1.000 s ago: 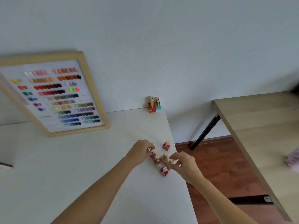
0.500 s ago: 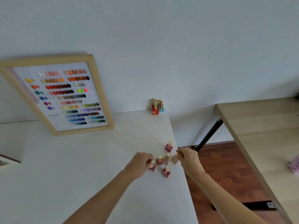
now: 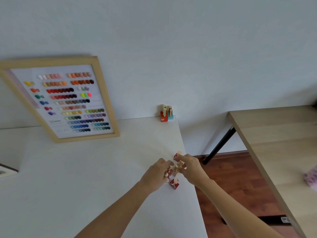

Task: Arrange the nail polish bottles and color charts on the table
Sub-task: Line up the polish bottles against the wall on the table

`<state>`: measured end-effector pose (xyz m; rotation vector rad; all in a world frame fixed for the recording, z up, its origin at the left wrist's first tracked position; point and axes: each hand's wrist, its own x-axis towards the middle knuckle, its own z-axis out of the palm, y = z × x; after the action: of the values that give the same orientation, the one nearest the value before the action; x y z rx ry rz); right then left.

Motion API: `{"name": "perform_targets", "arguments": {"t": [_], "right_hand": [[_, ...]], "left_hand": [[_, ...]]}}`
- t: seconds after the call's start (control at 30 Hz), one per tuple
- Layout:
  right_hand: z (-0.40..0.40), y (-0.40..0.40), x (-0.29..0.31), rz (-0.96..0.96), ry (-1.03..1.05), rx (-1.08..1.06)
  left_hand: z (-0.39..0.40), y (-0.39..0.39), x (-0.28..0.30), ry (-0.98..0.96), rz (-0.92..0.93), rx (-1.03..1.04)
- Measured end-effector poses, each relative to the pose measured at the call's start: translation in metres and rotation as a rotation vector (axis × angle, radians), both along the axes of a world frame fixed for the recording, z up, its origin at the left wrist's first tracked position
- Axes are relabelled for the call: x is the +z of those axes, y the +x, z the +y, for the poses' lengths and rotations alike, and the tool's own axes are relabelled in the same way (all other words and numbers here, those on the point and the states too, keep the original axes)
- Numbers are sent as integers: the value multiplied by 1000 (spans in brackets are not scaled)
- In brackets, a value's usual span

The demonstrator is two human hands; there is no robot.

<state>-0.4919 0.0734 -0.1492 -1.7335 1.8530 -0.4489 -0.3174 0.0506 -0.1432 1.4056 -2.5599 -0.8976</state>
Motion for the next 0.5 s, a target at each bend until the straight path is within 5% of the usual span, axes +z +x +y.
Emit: {"name": "perform_targets", "arguments": {"t": [0.5], "right_hand": [[-11,5,-4,93,-4,76]], "left_hand": [[-9,9,-4,-6,-57,33]]}}
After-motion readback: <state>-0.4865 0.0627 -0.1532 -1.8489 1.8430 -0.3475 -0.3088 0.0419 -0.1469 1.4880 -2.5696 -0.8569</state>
